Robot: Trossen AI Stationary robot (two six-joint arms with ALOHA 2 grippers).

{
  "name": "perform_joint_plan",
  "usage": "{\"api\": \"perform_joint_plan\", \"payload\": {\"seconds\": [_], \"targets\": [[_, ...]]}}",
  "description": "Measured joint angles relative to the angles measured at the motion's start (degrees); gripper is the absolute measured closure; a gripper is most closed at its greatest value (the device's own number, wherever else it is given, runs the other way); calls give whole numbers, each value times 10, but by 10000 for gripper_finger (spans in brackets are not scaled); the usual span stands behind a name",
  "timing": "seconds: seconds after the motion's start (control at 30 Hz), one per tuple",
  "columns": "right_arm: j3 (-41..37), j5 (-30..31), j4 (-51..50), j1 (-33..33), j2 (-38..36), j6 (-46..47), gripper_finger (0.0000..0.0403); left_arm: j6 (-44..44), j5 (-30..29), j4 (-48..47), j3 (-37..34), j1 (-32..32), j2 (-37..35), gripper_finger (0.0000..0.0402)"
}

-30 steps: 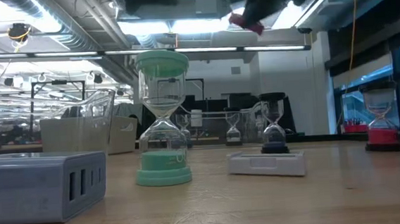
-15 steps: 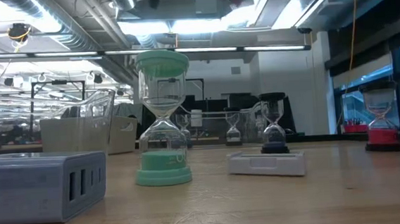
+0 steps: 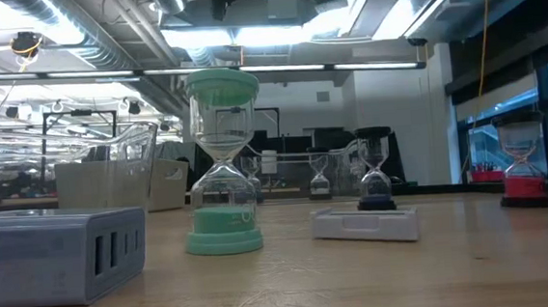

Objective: Pick & Place Office items
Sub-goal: Put the red digital clock into the bottom transparent bin

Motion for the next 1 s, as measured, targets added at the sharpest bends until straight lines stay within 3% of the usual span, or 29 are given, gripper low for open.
{"api": "perform_joint_plan", "payload": {"seconds": [0.7, 1.0], "targets": [[1, -46, 36, -20, 12, -3, 247, 13, 1, 15, 0, -1, 1, 198], [1, -45, 37, -20, 12, -4, 247, 23, 1, 15, 0, -1, 1, 264]]}}
